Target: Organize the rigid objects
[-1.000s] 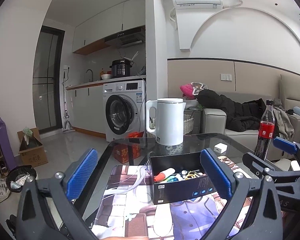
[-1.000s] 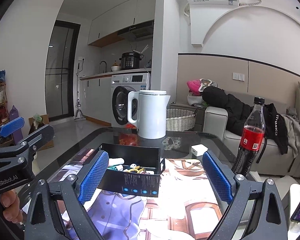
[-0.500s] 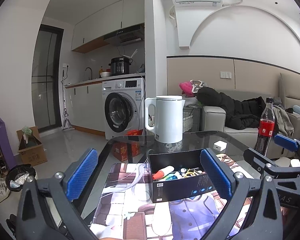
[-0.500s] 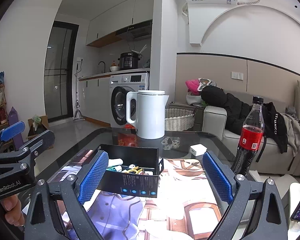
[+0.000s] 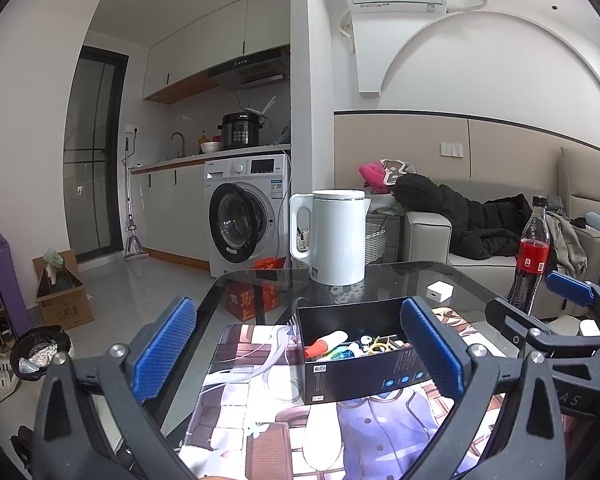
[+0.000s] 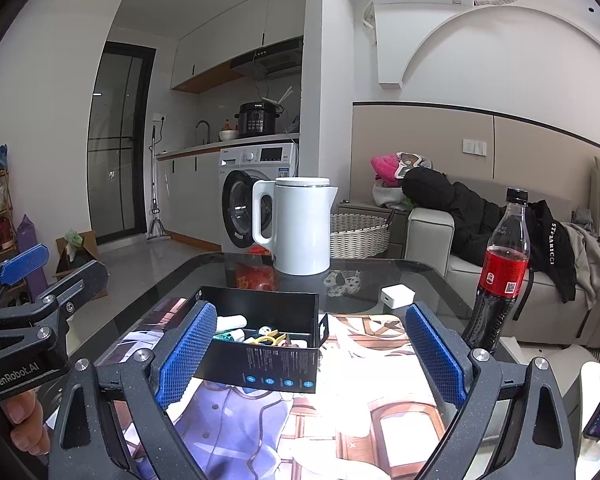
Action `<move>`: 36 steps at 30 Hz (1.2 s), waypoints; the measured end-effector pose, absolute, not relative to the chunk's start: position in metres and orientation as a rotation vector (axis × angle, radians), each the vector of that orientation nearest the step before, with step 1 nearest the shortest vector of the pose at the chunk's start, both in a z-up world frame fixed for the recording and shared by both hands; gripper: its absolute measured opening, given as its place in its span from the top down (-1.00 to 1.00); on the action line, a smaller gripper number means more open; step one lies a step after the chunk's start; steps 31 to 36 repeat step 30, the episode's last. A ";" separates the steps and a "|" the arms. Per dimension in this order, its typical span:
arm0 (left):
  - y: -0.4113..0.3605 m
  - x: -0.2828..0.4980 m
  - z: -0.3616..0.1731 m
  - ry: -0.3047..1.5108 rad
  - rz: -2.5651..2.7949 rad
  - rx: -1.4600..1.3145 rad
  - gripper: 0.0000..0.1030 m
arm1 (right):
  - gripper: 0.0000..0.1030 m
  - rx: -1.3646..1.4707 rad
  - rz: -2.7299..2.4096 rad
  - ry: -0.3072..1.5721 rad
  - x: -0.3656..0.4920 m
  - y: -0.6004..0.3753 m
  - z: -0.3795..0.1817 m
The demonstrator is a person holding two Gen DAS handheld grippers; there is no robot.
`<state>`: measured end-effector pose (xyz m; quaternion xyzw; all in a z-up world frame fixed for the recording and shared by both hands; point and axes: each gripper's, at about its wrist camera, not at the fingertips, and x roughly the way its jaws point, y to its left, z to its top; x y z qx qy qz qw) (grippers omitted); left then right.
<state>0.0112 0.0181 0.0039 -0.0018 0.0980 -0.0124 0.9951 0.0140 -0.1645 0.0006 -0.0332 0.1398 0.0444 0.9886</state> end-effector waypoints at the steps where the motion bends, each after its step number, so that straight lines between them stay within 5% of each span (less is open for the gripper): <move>1: 0.018 0.011 0.004 0.197 -0.025 -0.003 -1.00 | -0.88 -0.066 0.090 0.283 0.014 -0.164 0.000; 36: 0.012 0.015 0.001 0.223 -0.021 0.009 -1.00 | -0.91 -0.070 0.080 0.318 0.016 -0.160 -0.002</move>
